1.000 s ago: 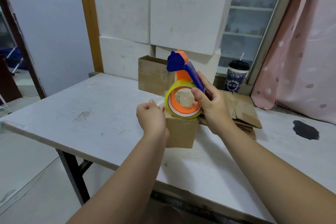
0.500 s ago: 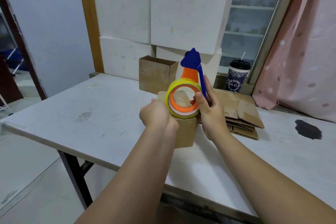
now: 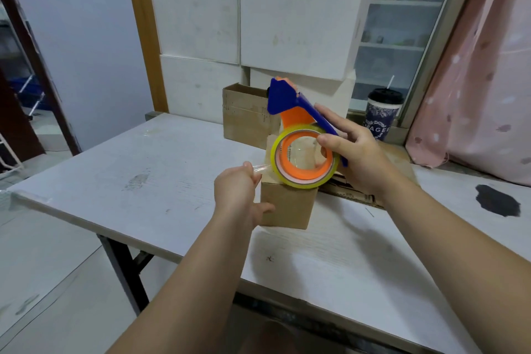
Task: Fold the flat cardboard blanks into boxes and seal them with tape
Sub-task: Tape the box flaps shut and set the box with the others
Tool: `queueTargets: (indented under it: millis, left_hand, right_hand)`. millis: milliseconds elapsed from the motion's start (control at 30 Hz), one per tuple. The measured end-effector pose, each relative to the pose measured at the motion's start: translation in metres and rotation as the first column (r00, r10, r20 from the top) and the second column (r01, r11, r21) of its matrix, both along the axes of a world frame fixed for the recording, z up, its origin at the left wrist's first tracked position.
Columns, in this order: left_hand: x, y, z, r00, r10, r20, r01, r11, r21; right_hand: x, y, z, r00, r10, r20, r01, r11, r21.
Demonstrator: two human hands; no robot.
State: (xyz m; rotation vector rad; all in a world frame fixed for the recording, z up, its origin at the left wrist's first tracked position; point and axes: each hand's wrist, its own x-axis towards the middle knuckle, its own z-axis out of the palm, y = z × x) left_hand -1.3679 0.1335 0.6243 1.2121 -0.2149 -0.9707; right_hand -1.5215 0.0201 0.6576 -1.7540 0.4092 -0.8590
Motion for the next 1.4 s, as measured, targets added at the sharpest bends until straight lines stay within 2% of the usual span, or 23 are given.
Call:
queueTargets:
  millis: [100, 200, 267, 400, 567, 733, 867, 1200, 1300, 1400]
  left_hand:
    - [0.009, 0.002, -0.003, 0.998, -0.005, 0.061, 0.003, 1.000, 0.025]
    - [0.017, 0.002, 0.001, 0.994, -0.086, 0.062, 0.085, 0.996, 0.019]
    - [0.019, 0.002, 0.000, 0.992, -0.108, 0.062, 0.106, 0.994, 0.041]
    - [0.023, 0.001, -0.006, 0.989, -0.127, 0.070, 0.123, 0.991, 0.062]
    - [0.021, 0.001, -0.010, 0.990, -0.083, 0.118, 0.068, 0.990, 0.123]
    - [0.015, 0.003, -0.017, 0.981, -0.054, 0.184, 0.041, 0.996, 0.075]
    - [0.011, 0.001, -0.020, 0.981, -0.019, 0.194, 0.009, 0.999, 0.053]
    - [0.015, 0.000, -0.022, 0.984, -0.054, 0.167, 0.053, 0.999, 0.011]
    - [0.015, 0.001, -0.024, 0.987, -0.059, 0.148, 0.060, 0.998, -0.003]
    - [0.013, 0.001, -0.024, 0.990, -0.047, 0.136, 0.049, 0.999, -0.012]
  right_hand:
    - [-0.003, -0.007, 0.009, 0.995, 0.094, -0.020, -0.092, 0.995, 0.046]
    - [-0.004, -0.015, 0.017, 0.979, 0.197, -0.055, -0.187, 0.971, 0.148]
    - [-0.003, -0.018, 0.019, 0.977, 0.194, -0.093, -0.177, 0.970, 0.166]
    - [0.000, -0.016, 0.023, 0.971, 0.145, -0.188, -0.129, 0.987, 0.095]
    - [0.003, -0.008, 0.026, 0.961, 0.044, -0.272, -0.074, 0.992, -0.099]
    - [0.001, -0.007, 0.014, 0.985, 0.056, -0.165, -0.058, 0.998, -0.011]
    - [0.000, -0.003, 0.008, 0.991, 0.008, -0.136, -0.016, 0.998, -0.061]
    - [-0.010, 0.019, 0.002, 0.990, -0.108, -0.088, 0.087, 0.972, -0.220]
    - [-0.010, 0.023, -0.007, 0.991, -0.132, -0.036, 0.123, 0.974, -0.191]
    - [-0.011, 0.021, -0.013, 0.996, -0.092, 0.011, 0.093, 0.993, -0.076]
